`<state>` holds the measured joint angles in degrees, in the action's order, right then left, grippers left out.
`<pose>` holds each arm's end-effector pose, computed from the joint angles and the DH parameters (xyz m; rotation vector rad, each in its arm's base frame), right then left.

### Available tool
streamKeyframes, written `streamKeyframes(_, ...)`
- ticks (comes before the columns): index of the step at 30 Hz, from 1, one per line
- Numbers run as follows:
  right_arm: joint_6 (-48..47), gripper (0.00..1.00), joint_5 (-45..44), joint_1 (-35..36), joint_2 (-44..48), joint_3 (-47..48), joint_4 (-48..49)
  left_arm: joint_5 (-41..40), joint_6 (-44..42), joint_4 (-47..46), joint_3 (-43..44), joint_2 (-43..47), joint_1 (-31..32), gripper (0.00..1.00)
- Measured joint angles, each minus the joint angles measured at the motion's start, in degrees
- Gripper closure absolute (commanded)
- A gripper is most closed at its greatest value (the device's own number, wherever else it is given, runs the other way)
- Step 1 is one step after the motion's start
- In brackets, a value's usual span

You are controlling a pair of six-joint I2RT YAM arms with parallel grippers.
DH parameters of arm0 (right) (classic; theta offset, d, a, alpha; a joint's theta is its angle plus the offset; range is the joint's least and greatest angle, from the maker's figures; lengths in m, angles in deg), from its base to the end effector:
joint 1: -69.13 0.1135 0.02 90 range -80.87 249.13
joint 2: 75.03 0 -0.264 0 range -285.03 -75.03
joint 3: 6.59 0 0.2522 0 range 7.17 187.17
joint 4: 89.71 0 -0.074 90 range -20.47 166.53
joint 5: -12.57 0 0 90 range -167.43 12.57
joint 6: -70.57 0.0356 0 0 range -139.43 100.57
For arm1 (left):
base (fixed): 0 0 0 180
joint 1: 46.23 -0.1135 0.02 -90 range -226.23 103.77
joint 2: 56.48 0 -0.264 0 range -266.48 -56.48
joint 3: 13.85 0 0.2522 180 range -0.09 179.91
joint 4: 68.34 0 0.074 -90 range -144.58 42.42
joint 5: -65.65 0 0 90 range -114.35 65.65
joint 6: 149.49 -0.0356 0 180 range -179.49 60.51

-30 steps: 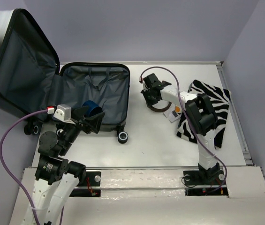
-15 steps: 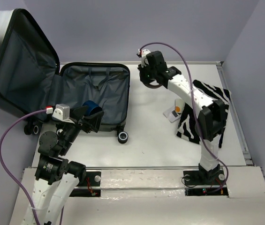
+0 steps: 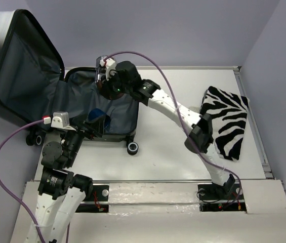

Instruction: Pack the luggage

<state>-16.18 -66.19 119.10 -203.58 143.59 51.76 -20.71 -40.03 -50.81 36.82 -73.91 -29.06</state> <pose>0.3312 0.4051 0.3813 -0.8982 1.7231 0.8140 0.0801 -0.0271 0.3605 0.0290 1.3196 -0.5868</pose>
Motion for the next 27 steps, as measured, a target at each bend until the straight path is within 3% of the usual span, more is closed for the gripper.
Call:
streamKeyframes(1,0.46,0.87,0.48,0.02,-2.82,1.38,-0.09,-0.26,0.0,0.2,0.0,0.0,-0.02,0.01)
streamKeyframes(2,1.16,0.6,0.59,-0.17,-6.14,2.95,-0.39,-0.35,0.02,0.33,0.0,0.0,-0.02,0.01)
streamKeyframes(3,1.53,0.47,0.26,-0.42,-8.44,3.56,-0.57,-0.48,0.02,0.46,0.0,0.0,-0.02,0.01)
streamKeyframes(4,2.14,0.28,-0.5,-0.59,-10.1,3.65,-0.98,-0.48,0.04,0.48,0.0,0.0,-0.02,0.01)
streamKeyframes(6,2.56,0.2,-2.54,-0.9,-12.2,3.63,-2.29,-0.48,0.04,0.5,0.0,0.0,-0.02,0.01)
streamKeyframes(11,1.9,0.18,-7.19,-1.95,-10.27,1.73,-2.8,-0.46,0.0,0.59,0.0,0.0,-0.02,0.01)
streamKeyframes(14,1.66,0.27,-9.66,-2.93,-4.28,-2.47,-2.64,-0.37,-0.04,0.66,0.0,0.0,-0.02,0.01)
streamKeyframes(18,4.07,0.54,-14.75,-6.19,13.31,-21.49,0.9,0.83,0.2,0.59,0.0,-0.13,-0.02,0.01)
streamKeyframes(19,5.81,0.67,-15.3,-7.89,18.38,-27.67,3.5,2.23,0.59,0.39,0.0,-0.37,0.0,0.01)
streamKeyframes(21,9.14,0.75,-17.31,-13.57,28.65,-40.28,6.25,5.4,1.44,-0.57,0.0,-1.2,0.02,0.01)
streamKeyframes(23,13.14,0.86,-19.82,-24.57,38.8,-52.41,8.61,8.7,2.78,-1.99,0.0,-2.51,0.07,0.13)
streamKeyframes(24,14.93,0.86,-20.68,-30.25,42.23,-56.74,9.22,10.27,3.87,-2.78,0.0,-3.04,0.09,0.26)
streamKeyframes(27,20.06,0.53,-23.3,-45.66,46.9,-66.07,10.8,15.43,8.55,-7.08,0.0,-4.85,0.13,0.53)
